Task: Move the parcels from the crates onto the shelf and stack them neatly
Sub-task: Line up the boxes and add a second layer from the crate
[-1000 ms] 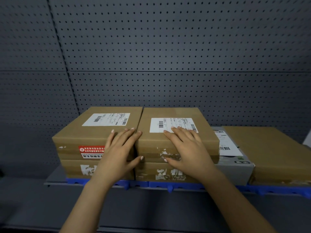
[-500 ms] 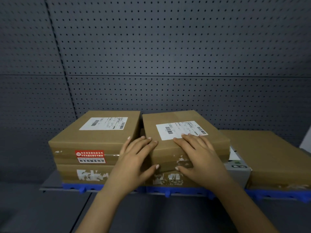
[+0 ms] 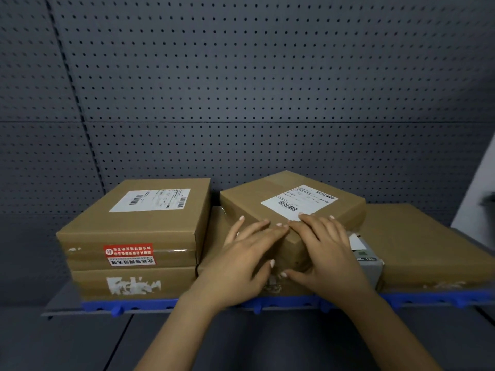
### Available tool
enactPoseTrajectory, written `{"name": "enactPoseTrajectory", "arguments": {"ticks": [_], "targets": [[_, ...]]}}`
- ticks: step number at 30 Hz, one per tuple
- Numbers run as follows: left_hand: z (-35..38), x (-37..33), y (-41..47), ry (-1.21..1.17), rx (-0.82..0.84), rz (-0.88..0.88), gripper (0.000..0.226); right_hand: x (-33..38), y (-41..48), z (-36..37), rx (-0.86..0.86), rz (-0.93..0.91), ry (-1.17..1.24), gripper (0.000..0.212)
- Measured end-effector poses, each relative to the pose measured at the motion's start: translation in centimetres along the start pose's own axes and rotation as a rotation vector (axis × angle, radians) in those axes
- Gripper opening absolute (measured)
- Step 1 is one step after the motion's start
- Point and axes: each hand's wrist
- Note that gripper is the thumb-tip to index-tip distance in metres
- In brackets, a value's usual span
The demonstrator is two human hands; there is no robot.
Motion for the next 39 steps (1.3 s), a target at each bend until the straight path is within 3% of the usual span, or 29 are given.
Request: {"name": "enactPoseTrajectory", "arguments": {"ticks": [9,17,24,39], "targets": [[0.4,1.5,1.5,0.141,-0.001,-0.086,0.070,-4.1,-2.1,-2.9,0.132,0.013,0.044,0.085],[1.7,1.0,2.6,0.180,0.003,-0.138,0.073,-6.9,-3.9,-4.3,0.156,0.292,0.271,0.079],[1.8,0.7,2.3,0.217,-0.045,-0.172,0.073,-6.2,-3.1,-3.3,0.082,0.272,0.283,0.075],[-0.8,3.4,-0.6,0.344,-0.094,-0.271,0.063,-3.6,0.3,-0.9,0.102,0.149,0.293,0.068]]}}
Point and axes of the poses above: each hand's wrist, its own y-axis towards the middle knuckle, its own z-axis out of the palm, x = y × z, and after that the axes turned 3 degrees about x, right-handed
